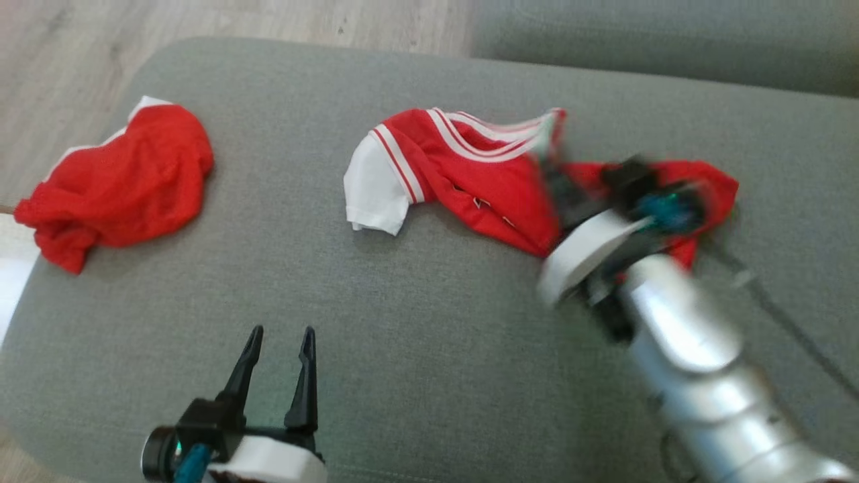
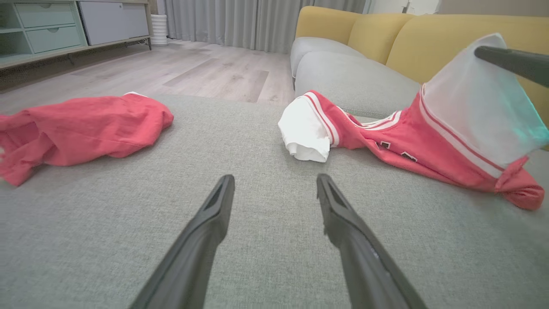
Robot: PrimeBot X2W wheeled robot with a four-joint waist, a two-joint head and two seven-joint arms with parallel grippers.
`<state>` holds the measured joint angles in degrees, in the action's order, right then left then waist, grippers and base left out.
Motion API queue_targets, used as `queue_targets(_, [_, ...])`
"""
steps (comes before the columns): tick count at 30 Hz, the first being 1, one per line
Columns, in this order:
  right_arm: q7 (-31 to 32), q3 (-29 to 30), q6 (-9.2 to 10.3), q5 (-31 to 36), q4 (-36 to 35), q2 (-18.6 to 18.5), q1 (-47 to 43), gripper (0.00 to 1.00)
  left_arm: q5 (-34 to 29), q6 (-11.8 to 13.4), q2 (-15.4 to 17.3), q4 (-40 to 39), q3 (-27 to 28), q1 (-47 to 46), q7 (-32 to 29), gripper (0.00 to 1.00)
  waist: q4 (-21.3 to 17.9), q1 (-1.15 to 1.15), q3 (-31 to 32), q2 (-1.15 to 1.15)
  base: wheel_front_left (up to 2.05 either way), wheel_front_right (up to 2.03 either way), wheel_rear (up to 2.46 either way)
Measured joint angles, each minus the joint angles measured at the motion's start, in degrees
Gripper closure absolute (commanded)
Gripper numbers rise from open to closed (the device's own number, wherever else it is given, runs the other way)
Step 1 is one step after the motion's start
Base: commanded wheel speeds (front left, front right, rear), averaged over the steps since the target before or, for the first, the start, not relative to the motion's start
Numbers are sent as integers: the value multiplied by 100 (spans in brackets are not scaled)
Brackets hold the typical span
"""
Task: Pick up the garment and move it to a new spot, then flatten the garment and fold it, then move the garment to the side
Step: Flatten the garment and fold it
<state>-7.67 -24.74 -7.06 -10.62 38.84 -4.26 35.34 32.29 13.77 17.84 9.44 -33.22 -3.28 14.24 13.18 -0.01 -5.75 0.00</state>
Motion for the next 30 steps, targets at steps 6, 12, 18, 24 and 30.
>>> queue_targets(6, [476,-1560,0,-818,-1023,24,-463,100,53,103,125,-67,76,220,0,0,149,0,172,0,0,0,0])
queue_targets(12, [700,-2312,0,-1048,-1326,23,-616,100,101,187,181,-143,208,264,1,0,305,0,182,0,0,0,0])
queue_targets(18, [765,-2618,0,-1077,-1234,16,-701,100,101,193,180,-210,253,267,2,0,408,1,117,0,0,0,0])
queue_targets(24, [779,-2917,0,-1316,-1234,14,-806,100,100,193,171,-210,336,266,3,0,456,1,103,0,0,0,0])
queue_targets(30, [861,-3211,0,-1316,-1241,15,-796,55,100,192,165,-209,361,266,3,0,465,1,104,0,0,0,0])
